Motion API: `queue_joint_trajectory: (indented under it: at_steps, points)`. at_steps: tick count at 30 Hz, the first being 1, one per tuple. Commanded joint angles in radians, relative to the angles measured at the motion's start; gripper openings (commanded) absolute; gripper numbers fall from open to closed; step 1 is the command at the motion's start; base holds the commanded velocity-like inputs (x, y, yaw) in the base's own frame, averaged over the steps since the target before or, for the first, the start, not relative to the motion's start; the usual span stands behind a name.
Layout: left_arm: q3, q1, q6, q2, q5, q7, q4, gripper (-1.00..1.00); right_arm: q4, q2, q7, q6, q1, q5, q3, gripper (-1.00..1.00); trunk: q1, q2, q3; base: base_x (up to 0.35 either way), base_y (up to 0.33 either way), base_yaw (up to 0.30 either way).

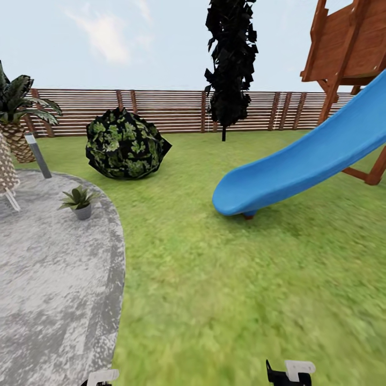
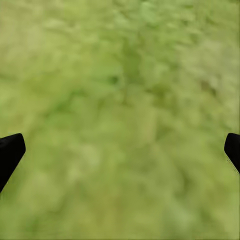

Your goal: Pick up the pesticide atomizer in the garden and spray insectifuge to fully cover both potted plants in the garden.

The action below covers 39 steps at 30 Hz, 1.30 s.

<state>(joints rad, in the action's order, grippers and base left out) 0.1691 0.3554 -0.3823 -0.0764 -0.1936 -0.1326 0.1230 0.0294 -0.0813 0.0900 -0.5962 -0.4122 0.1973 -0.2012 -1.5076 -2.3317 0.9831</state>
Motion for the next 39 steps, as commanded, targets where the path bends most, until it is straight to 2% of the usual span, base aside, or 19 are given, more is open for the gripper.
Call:
queue_joint_trajectory:
  at_steps: [1, 10, 26, 39]
  points:
    - [0.009, 0.0, -0.003, 0.0, -0.007, -0.004, 0.0, -1.0, 0.0, 0.0, 0.004, -0.002, 0.0, 0.007, -0.009, 1.0, 0.0, 0.0, 0.001, 0.338, 0.0, 0.0]
    - [0.009, 0.0, -0.003, 0.0, -0.007, -0.004, -0.001, -1.0, 0.0, 0.002, 0.005, -0.002, 0.0, 0.007, -0.01, 1.0, 0.0, 0.0, 0.001, 0.338, 0.0, 0.109]
    - [0.009, 0.0, -0.003, 0.0, -0.009, -0.004, -0.001, -1.0, 0.0, 0.002, 0.005, -0.002, 0.0, 0.007, -0.01, 1.0, 0.0, 0.0, 0.001, 0.339, 0.003, 0.273]
    - [0.009, 0.0, -0.003, 0.0, -0.008, -0.004, 0.0, -1.0, 0.0, 0.002, 0.005, -0.002, 0.0, 0.007, -0.01, 1.0, 0.0, 0.0, 0.001, 0.333, 0.114, 0.277]
